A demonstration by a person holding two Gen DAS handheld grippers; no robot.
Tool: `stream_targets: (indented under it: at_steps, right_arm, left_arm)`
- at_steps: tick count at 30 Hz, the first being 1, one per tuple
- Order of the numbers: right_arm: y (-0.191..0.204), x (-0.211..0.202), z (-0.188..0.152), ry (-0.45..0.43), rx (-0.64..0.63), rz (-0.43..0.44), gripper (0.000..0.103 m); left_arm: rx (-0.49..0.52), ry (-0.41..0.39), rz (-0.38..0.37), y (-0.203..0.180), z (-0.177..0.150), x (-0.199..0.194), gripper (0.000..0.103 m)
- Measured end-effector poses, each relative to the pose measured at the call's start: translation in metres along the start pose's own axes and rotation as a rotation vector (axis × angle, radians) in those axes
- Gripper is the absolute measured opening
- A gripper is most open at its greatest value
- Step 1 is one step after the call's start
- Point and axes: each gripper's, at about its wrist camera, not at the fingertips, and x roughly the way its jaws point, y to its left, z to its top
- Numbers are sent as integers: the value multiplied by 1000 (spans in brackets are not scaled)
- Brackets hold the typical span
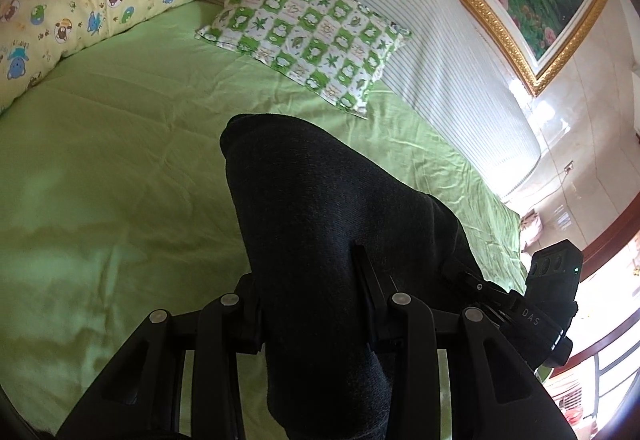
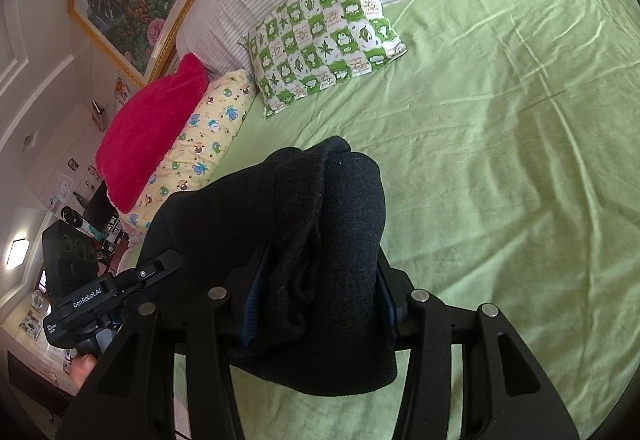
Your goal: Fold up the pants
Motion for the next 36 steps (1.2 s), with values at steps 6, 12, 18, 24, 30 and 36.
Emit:
stream_targets:
  at_steps: [6,12,18,24,30,36]
  right_arm:
    - [3,18,15,11,-4,-4,49]
    - [4,37,26,22,5,-4,49]
    - [6,51,35,37,-1,-3,49]
    - [6,65,36,64,-15,-18,49]
    - [0,75,33,88,-5,-29,50]
    - [-4,78,32,99,-13,-23,52]
  left_arm:
    - [-8,-2,24,10,20,13,36]
    - [-6,-5,55,16,36,22,36]
    - [-22,-9,71,26,44,29,36]
    - [-42,8,81,37,43,38,36]
    - [-52,20,89,42,37,44,36]
    - [-62,25,92,48,31,47,39]
